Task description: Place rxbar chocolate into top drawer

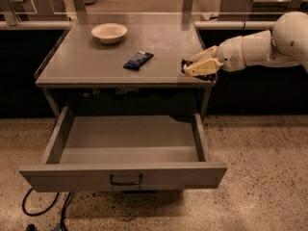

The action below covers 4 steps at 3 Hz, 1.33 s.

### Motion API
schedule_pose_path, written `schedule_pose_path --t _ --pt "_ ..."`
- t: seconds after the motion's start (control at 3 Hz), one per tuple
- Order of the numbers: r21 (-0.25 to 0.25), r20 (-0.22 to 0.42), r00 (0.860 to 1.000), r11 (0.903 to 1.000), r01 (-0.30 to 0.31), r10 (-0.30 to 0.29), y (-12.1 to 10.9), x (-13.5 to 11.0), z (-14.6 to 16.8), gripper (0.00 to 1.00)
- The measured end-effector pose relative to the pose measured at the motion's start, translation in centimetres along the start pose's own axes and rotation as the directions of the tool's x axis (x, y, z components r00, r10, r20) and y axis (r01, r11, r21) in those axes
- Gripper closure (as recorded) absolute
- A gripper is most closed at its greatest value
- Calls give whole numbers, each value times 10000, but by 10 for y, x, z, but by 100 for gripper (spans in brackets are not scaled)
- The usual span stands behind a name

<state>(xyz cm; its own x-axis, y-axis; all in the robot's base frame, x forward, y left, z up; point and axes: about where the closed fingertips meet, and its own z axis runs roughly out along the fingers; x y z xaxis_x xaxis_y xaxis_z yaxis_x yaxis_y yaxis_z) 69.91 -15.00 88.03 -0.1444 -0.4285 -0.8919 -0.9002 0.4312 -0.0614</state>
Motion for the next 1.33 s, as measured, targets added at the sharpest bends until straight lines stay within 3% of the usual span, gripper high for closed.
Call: schedule_pose_path --t 0.33,0.67,1.0,1.33 --pt "-224 63 9997 9994 -249 250 23 24 -15 100" --pt "-228 60 9996 9994 -258 260 23 24 -15 100" --pt "-769 46 9989 9960 -463 468 24 29 2 100" --pt "-1125 -322 9995 9936 -27 -9 48 36 13 100"
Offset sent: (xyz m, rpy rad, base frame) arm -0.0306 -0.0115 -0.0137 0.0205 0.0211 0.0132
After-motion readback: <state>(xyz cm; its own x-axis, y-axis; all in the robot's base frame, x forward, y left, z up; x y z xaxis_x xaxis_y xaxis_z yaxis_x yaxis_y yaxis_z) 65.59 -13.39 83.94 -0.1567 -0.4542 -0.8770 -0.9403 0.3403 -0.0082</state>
